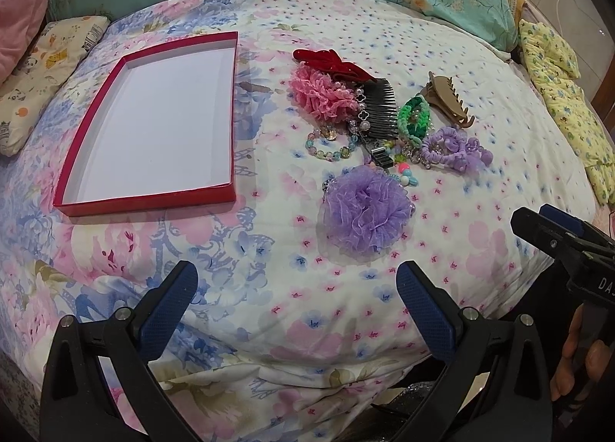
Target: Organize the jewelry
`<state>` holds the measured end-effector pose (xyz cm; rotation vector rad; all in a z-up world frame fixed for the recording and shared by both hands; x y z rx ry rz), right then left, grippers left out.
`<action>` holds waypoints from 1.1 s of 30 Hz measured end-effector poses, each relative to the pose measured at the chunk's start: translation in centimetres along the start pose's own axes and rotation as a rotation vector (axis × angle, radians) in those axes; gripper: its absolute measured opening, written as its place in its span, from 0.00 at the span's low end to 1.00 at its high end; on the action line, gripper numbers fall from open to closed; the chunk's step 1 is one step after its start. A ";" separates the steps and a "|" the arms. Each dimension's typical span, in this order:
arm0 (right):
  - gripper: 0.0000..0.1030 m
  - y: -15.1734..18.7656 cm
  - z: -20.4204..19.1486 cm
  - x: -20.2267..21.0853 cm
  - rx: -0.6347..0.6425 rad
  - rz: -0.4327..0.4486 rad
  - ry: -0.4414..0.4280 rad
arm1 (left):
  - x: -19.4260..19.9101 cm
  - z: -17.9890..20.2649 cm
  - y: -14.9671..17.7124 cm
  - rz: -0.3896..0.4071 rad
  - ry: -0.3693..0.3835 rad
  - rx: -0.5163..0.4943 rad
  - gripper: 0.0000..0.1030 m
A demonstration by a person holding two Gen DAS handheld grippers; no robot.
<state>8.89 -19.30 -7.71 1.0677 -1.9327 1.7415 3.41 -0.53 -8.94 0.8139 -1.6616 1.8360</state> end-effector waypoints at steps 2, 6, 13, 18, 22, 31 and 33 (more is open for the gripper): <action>0.97 0.0 0.0 0.0 -0.001 0.003 -0.001 | -0.1 0.0 0.0 -0.002 0.000 0.001 1.00; 0.97 -0.3 -0.1 0.0 -0.002 0.023 -0.007 | -0.1 0.0 0.0 -0.001 0.000 0.000 1.00; 0.97 -0.2 0.0 0.0 -0.003 0.013 -0.005 | -0.2 0.0 0.1 -0.003 0.000 0.000 1.00; 0.97 -0.3 0.1 -0.1 -0.012 0.024 -0.011 | -0.4 0.1 0.2 -0.010 0.001 0.002 1.00; 0.97 -0.2 0.2 -0.1 -0.009 0.013 -0.003 | -0.6 0.2 0.2 -0.016 0.002 0.002 1.00; 0.97 -0.9 0.4 -0.3 -0.038 0.061 -0.026 | -1.0 0.1 0.2 -0.026 0.008 0.007 1.00; 0.97 -1.1 0.6 -0.4 -0.043 0.064 -0.022 | -1.2 0.1 0.2 -0.032 0.020 0.014 1.00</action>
Point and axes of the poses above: each gripper's, at about its wrist camera, not at the fingertips, and x roughly against the way its jaws point, z to its right, y to its underside, the point moved 10 cm from there along -x, roughly the way its jaws point, and after that the axes turned 12 degrees about z, right-handed, at the moved point
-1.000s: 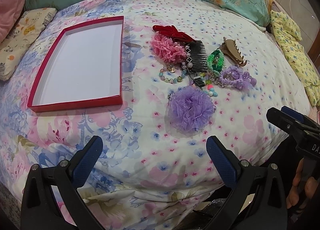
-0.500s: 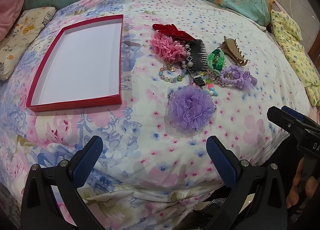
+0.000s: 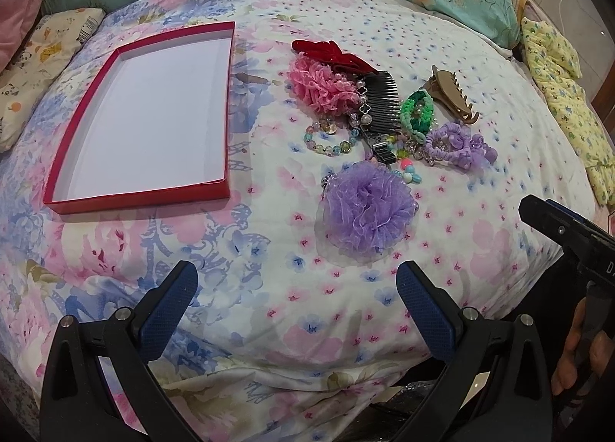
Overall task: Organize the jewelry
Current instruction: 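Grasp the purple scrunchie with the left tool while the right grasps the lilac scrunchie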
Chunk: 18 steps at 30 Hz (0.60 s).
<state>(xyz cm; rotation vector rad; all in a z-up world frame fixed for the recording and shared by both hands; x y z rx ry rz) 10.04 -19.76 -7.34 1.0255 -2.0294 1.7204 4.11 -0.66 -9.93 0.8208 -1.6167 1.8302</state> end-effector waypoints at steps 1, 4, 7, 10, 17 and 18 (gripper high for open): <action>0.97 -0.2 0.2 -0.1 -0.004 0.001 0.001 | -0.2 0.1 -0.1 -0.004 0.014 0.006 1.00; 0.96 -0.9 0.7 -0.6 -0.004 0.002 0.009 | -0.7 0.6 -0.8 -0.006 0.058 0.018 1.00; 0.95 -2.1 1.6 -1.7 0.003 0.013 0.034 | -1.7 1.4 -1.8 -0.001 0.097 0.021 1.00; 0.89 -3.2 2.4 -3.5 0.006 0.006 0.058 | -3.1 2.1 -2.5 -0.008 0.126 0.021 1.00; 0.64 -3.1 3.5 -7.5 0.023 -0.064 0.119 | -6.3 3.5 -1.7 -0.079 0.184 0.011 0.86; 0.58 -2.9 3.5 -7.8 0.020 -0.073 0.115 | -6.4 3.6 -1.5 -0.085 0.188 0.011 0.82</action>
Point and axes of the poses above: each gripper's, at about its wrist camera, not at the fingertips, and x roughly against the way its jaws point, z to its right, y to its underside, the point moved 10 cm from there along -x, roughly the way its jaws point, and after that the axes turned 12 degrees about z, right-handed, at the moved point
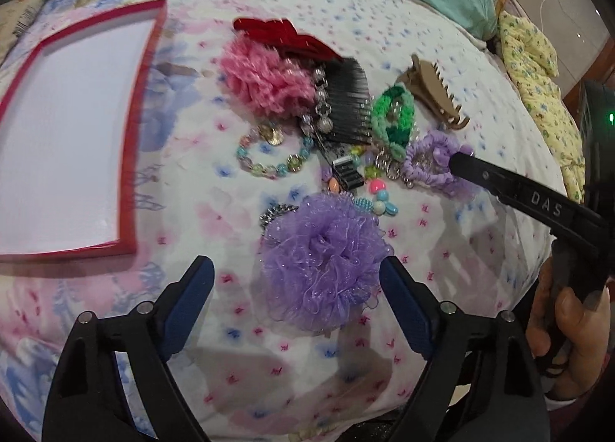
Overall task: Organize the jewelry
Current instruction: 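Grasp the purple scrunchie with the left tool while the right grasps the lilac scrunchie, then carry both scrunchies into the tray and open both tools to release them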
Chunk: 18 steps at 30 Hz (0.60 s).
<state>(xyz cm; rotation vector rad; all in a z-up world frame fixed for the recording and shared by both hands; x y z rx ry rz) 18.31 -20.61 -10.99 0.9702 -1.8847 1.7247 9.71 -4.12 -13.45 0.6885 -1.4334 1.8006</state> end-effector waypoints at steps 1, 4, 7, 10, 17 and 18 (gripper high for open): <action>0.57 0.2 -0.1 -0.3 -0.002 -0.008 -0.006 | -0.3 0.0 0.3 -0.010 0.007 0.002 0.79; 0.44 0.2 -0.3 -0.3 0.032 0.004 0.005 | -0.6 0.2 0.6 -0.021 0.031 0.006 0.64; 0.29 0.5 -0.7 -0.2 0.024 -0.001 -0.027 | -0.5 0.5 0.6 -0.022 0.063 0.006 0.44; 0.25 0.6 -1.0 0.2 0.012 -0.005 -0.044 | -0.3 0.6 0.6 -0.025 0.087 0.004 0.22; 0.18 -0.1 -2.2 2.0 -0.029 0.024 -0.096 | 2.0 -0.5 -0.3 0.027 0.110 0.031 0.13; 0.18 -0.4 -2.6 2.4 -0.038 0.030 -0.115 | 2.4 -0.9 -0.5 0.039 0.108 0.039 0.13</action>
Point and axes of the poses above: each gripper's, at about its wrist camera, not at the fingertips, and x roughly against the way its jaws point, z to its right, y to its underside, the point moved 10 cm from there along -x, roughly the way its jaws point, and after that the axes turned 12 degrees about z, right-handed, at the moved point
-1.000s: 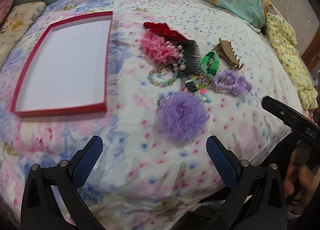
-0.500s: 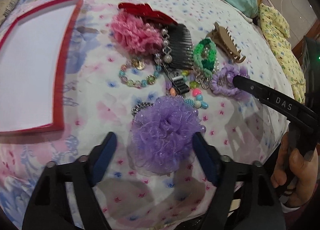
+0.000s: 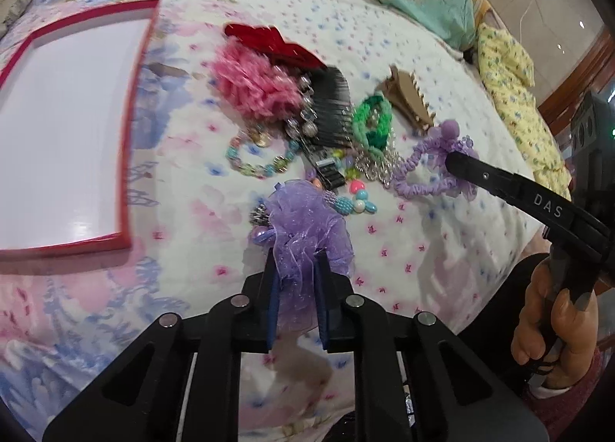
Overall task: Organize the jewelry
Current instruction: 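Carry both scrunchies into the tray and open both tools to release them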
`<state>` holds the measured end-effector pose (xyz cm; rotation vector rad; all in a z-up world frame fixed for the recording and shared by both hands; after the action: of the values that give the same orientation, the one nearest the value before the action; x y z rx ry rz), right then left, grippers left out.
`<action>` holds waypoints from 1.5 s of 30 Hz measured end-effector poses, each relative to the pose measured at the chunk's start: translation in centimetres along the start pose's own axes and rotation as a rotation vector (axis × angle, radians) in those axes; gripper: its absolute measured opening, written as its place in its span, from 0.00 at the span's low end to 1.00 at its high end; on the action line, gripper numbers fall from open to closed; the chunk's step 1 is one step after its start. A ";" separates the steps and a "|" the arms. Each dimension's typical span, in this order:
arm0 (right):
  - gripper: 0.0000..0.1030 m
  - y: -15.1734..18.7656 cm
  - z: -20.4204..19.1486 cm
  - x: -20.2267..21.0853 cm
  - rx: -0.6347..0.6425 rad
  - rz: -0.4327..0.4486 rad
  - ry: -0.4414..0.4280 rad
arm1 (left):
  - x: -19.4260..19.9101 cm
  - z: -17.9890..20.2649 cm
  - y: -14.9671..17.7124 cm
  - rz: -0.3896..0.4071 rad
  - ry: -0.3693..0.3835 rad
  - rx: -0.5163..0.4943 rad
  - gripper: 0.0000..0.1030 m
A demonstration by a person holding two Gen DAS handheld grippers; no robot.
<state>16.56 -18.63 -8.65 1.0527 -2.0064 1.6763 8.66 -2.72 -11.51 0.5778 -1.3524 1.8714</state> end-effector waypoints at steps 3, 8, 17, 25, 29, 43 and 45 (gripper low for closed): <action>0.18 -0.5 -1.3 0.5 -0.003 0.011 -0.033 | 1.6 -1.0 -0.7 0.037 -0.003 0.028 0.13; 0.18 -1.1 -4.9 1.1 -0.011 0.023 -0.131 | 3.7 -2.7 -1.8 0.097 -0.030 0.051 0.13; 0.18 -0.6 -12.9 -0.2 0.015 -0.025 -0.280 | 7.4 -8.2 -4.1 0.196 -0.112 0.122 0.13; 0.18 0.9 -20.7 -2.0 0.046 -0.096 -0.391 | 9.5 -14.9 -5.3 0.248 -0.207 0.188 0.13; 0.18 1.3 -23.9 -3.3 0.070 -0.117 -0.429 | 9.5 -18.3 -5.4 0.246 -0.232 0.226 0.13; 0.21 5.4 -27.3 -9.6 0.118 -0.273 -0.407 | 6.8 -23.9 -4.0 0.154 -0.283 0.291 0.14; 0.23 5.7 -27.0 -9.8 0.121 -0.284 -0.397 | 6.6 -24.1 -3.9 0.148 -0.291 0.294 0.24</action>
<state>13.54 10.29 -12.14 1.7386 -1.8714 1.5437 9.11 22.50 -12.67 0.9525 -1.3374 2.1914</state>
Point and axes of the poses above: each gripper's, at about its wrist camera, not at the fingertips, and x roughly against the way its jaws point, z to its right, y to its underside, the point moved 10 cm from there along -x, roughly the way its jaws point, and after that the axes turned 12 degrees about z, right-handed, at the moved point
